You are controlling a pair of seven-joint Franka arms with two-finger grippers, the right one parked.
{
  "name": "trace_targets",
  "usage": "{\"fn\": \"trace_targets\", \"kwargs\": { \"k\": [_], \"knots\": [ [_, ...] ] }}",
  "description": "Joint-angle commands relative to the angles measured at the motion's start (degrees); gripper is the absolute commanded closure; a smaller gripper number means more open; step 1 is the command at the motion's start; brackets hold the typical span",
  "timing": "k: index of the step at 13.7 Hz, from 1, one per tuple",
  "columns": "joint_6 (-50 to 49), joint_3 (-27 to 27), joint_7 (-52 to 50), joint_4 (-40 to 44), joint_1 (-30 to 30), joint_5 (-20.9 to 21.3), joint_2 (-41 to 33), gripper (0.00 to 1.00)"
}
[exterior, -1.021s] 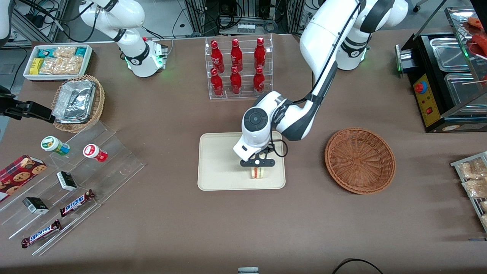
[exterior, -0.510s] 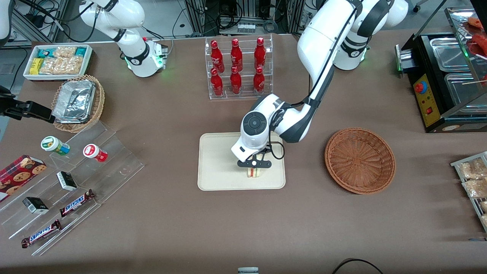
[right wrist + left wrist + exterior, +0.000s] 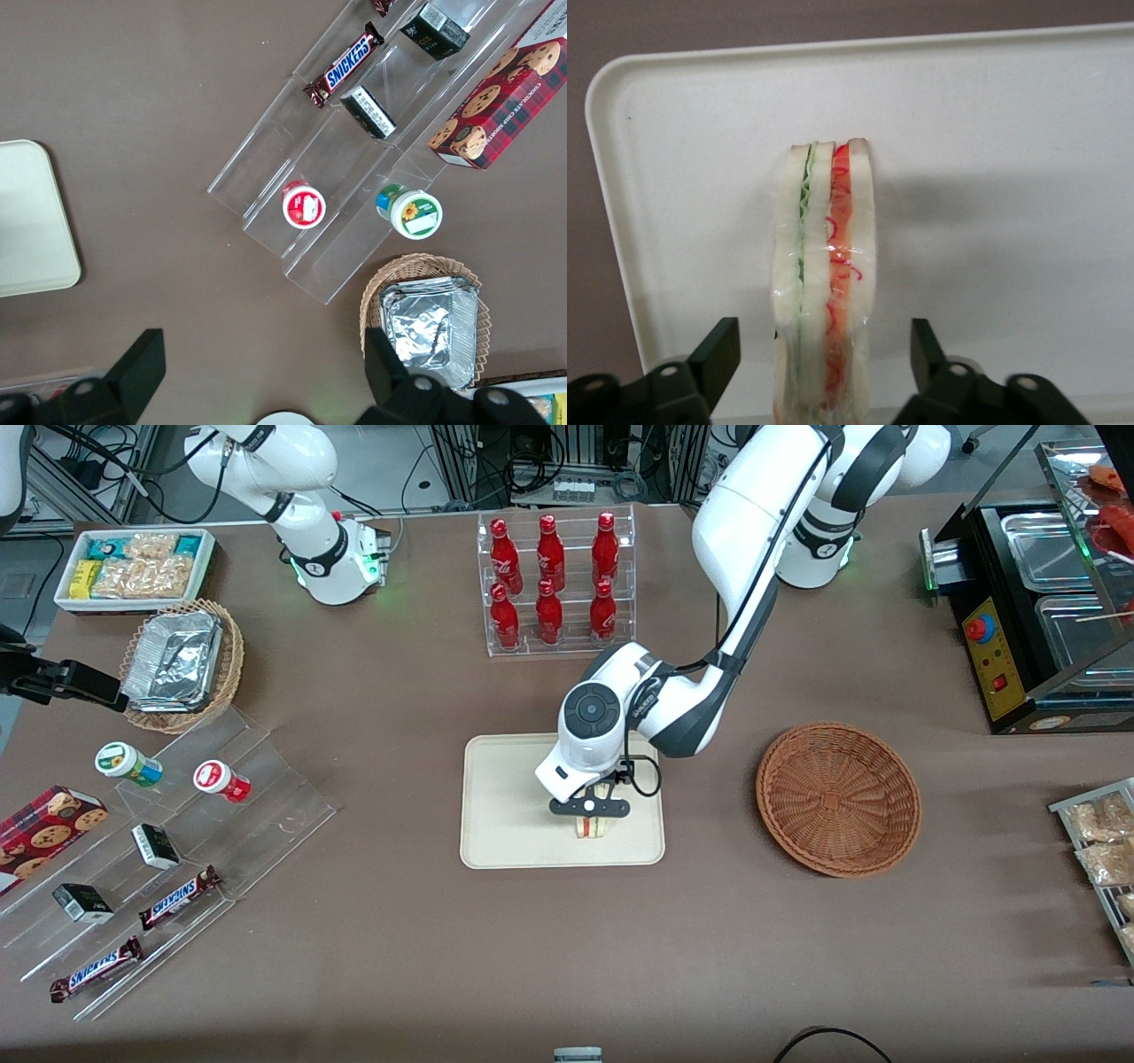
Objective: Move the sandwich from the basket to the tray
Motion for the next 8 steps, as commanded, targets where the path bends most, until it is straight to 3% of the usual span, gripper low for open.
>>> {"fn": "trace_targets", "kwargs": {
  "k": [1, 8],
  "knots": [
    [-4.1, 0.7, -0.8, 0.6, 0.5, -0.6, -3.1, 0.00],
    [-15.6, 0.8, 9.4, -1.7, 14.1, -1.2, -12.5, 0.00]
  ]
}}
